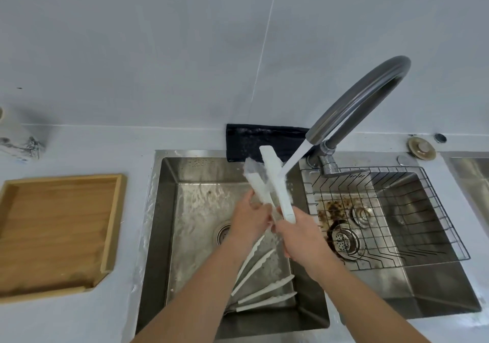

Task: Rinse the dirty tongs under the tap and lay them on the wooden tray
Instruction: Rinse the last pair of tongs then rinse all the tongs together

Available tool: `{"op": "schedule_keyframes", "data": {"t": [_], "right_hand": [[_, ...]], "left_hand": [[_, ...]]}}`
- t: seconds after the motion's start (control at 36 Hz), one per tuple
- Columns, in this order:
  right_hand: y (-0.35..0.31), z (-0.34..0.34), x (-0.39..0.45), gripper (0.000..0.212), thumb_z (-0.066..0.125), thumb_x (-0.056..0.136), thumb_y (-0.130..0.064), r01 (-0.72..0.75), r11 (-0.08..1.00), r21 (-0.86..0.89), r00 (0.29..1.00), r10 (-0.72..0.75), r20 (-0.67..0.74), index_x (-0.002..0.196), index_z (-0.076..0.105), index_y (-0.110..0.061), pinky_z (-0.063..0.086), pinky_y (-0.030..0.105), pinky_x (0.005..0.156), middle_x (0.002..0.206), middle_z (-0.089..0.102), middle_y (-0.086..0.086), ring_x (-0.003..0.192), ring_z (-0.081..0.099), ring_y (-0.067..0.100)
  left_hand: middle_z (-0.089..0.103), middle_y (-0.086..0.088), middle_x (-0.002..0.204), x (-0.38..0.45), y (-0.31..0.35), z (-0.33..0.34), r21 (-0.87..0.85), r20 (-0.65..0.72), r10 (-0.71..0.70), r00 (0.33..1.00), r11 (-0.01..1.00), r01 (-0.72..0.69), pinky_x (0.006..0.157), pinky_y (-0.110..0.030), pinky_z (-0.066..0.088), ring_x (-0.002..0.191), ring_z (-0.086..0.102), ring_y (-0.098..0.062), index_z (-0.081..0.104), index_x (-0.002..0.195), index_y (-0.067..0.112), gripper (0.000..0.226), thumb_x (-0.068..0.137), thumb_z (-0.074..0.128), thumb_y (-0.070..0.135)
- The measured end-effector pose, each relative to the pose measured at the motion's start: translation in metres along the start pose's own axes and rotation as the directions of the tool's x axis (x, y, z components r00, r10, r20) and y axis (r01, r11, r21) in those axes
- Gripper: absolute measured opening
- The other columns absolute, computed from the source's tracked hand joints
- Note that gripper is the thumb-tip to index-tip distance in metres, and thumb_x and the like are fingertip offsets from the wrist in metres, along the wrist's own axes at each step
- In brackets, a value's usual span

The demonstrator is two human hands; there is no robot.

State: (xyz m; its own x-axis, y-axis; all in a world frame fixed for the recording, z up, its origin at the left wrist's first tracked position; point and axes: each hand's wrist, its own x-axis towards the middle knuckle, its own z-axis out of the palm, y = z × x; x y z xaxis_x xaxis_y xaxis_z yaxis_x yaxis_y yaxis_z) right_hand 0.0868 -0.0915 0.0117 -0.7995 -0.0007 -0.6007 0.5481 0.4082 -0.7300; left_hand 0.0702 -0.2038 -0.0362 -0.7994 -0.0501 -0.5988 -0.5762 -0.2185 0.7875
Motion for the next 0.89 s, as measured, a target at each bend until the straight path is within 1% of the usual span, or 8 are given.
{"op": "schedule_keyframes", "data": {"t": [0.06,0.14,0.22,0.33,0.53,0.64,0.78,0.89], "right_hand": [[0.001,0.006,-0.001,0.019,0.05,0.089,-0.009,0.041,0.994,-0.102,0.999,-0.041,0.002,0.098,0.06,-0.023,0.04,0.026,0.044,0.066,0.055,0.0,0.047,0.046,0.009],[0.003,0.012,-0.006,0.02,0.048,0.089,-0.007,0.105,0.961,-0.255,0.994,-0.109,-0.005,0.106,0.057,-0.016,0.039,0.016,0.041,0.073,0.059,0.0,0.05,0.05,0.005],[0.003,0.011,-0.011,0.013,0.046,0.091,-0.007,0.135,0.959,-0.25,0.99,-0.141,-0.007,0.095,0.054,-0.017,0.035,0.011,0.039,0.072,0.057,-0.001,0.044,0.048,-0.001],[0.01,0.011,-0.019,0.016,0.043,0.091,-0.006,0.097,0.975,-0.201,0.995,-0.095,0.02,0.086,0.053,-0.018,0.037,0.019,0.043,0.067,0.052,-0.001,0.043,0.044,0.0],[0.019,-0.001,-0.021,0.021,0.045,0.089,-0.007,0.011,0.99,-0.138,1.0,-0.013,-0.012,0.097,0.063,-0.013,0.056,0.035,0.053,0.079,0.068,0.011,0.061,0.066,0.022],[0.017,-0.011,-0.013,0.02,0.044,0.089,0.001,-0.011,0.996,-0.089,1.0,0.009,-0.029,0.103,0.057,0.006,0.034,0.022,0.04,0.066,0.048,0.007,0.044,0.042,0.01],[0.013,-0.008,-0.02,0.02,0.044,0.09,-0.009,0.041,0.988,-0.15,0.999,-0.037,0.026,0.098,0.061,-0.004,0.041,0.03,0.048,0.071,0.059,0.017,0.055,0.052,0.015],[0.015,-0.005,-0.027,0.02,0.045,0.089,-0.017,0.054,0.978,-0.202,0.998,-0.049,0.03,0.097,0.063,-0.014,0.047,0.031,0.049,0.076,0.066,0.007,0.056,0.058,0.015]], "left_hand": [[0.071,-0.003,0.075,0.002,-0.002,0.006,-0.013,-0.052,0.0,0.999,1.0,-0.001,0.061,-0.033,0.057,0.069,0.069,-0.018,0.065,0.111,0.023,0.035,0.088,0.056,-0.001],[0.073,-0.003,0.092,0.01,-0.001,0.016,0.055,-0.174,0.0,0.985,0.998,0.009,0.076,-0.041,0.062,0.087,0.072,-0.023,0.064,0.103,0.022,0.022,0.089,0.058,0.007],[0.07,-0.003,0.097,0.022,0.002,0.02,0.118,-0.251,0.005,0.968,0.993,0.025,0.08,-0.04,0.061,0.089,0.07,-0.022,0.058,0.103,0.019,0.018,0.092,0.055,0.006],[0.071,-0.005,0.093,0.036,0.005,0.015,0.198,-0.293,0.004,0.956,0.979,0.056,0.064,-0.029,0.056,0.078,0.067,-0.016,0.062,0.091,0.018,0.011,0.091,0.059,0.007],[0.069,-0.006,0.103,0.035,0.001,0.021,0.327,-0.22,0.056,0.974,0.945,0.019,0.05,-0.019,0.042,0.078,0.062,-0.016,0.061,0.116,0.01,0.021,0.096,0.054,0.008],[0.062,-0.001,0.099,0.028,0.001,0.036,0.339,-0.164,0.049,0.985,0.941,0.01,0.05,-0.015,0.039,0.072,0.057,-0.007,0.053,0.129,0.015,0.034,0.096,0.052,0.005],[0.064,-0.007,0.103,0.037,0.009,0.022,0.356,-0.23,0.026,0.973,0.933,0.06,0.05,-0.022,0.041,0.081,0.06,-0.02,0.058,0.119,0.005,0.024,0.097,0.05,0.008],[0.065,-0.018,0.116,0.045,0.013,0.012,0.476,-0.221,0.035,0.975,0.876,0.076,0.061,-0.028,0.049,0.087,0.061,-0.026,0.058,0.122,-0.004,0.031,0.094,0.048,0.005]]}}
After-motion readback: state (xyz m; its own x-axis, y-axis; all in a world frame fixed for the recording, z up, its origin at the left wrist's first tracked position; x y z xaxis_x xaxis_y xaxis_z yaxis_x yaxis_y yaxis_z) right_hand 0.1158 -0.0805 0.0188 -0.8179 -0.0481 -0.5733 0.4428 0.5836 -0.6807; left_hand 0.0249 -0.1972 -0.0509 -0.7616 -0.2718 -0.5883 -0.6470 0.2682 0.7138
